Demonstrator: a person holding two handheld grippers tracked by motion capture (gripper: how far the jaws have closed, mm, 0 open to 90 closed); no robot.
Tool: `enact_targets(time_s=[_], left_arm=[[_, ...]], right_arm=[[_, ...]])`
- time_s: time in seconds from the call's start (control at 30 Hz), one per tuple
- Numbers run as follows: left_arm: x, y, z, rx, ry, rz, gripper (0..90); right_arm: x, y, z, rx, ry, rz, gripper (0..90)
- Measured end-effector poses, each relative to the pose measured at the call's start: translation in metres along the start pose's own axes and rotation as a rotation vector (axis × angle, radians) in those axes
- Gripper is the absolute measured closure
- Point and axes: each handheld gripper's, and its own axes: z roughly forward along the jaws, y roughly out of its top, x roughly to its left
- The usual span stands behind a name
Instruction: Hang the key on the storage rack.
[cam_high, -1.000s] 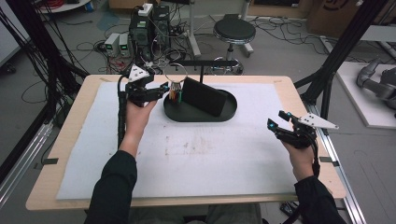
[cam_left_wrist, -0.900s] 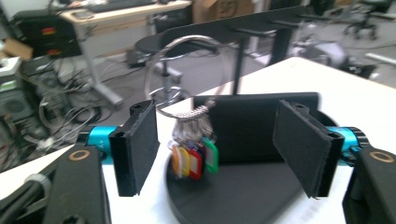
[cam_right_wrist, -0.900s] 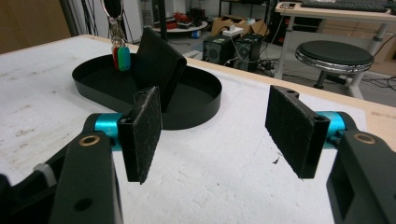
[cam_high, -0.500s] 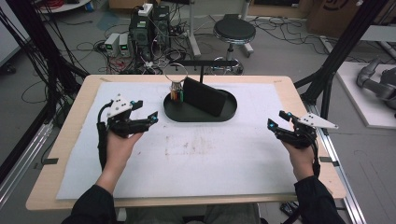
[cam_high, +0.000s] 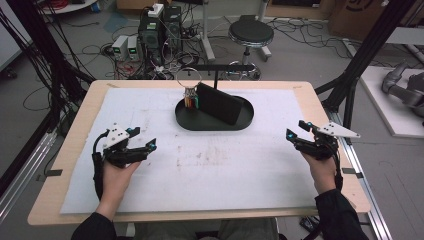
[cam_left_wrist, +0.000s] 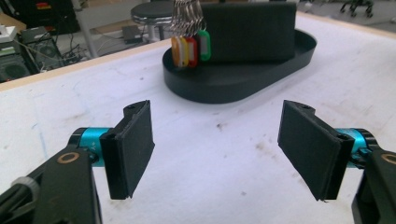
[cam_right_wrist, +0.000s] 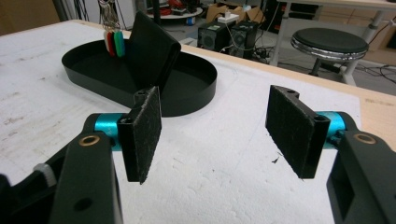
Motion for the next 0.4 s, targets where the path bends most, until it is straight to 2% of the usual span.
enact_targets(time_s=[0.07, 0.27, 0.4], left_arm=[[0.002, 0.000, -0.001, -0.005, 0.002, -0.004, 26.4], [0.006, 0.004, -0.004, -0.009, 0.025, 0.022, 26.4], [0.012, 0.005, -0.005, -0.003, 0.032, 0.011, 25.8]], right_arm=[[-0.001, -0.001, 0.000, 0.006, -0.005, 0.007, 36.4], [-0.003, -0.003, -0.002, 0.019, -0.017, 0.012, 34.9], [-0.005, -0.005, -0.004, 0.026, -0.027, 0.014, 32.6]])
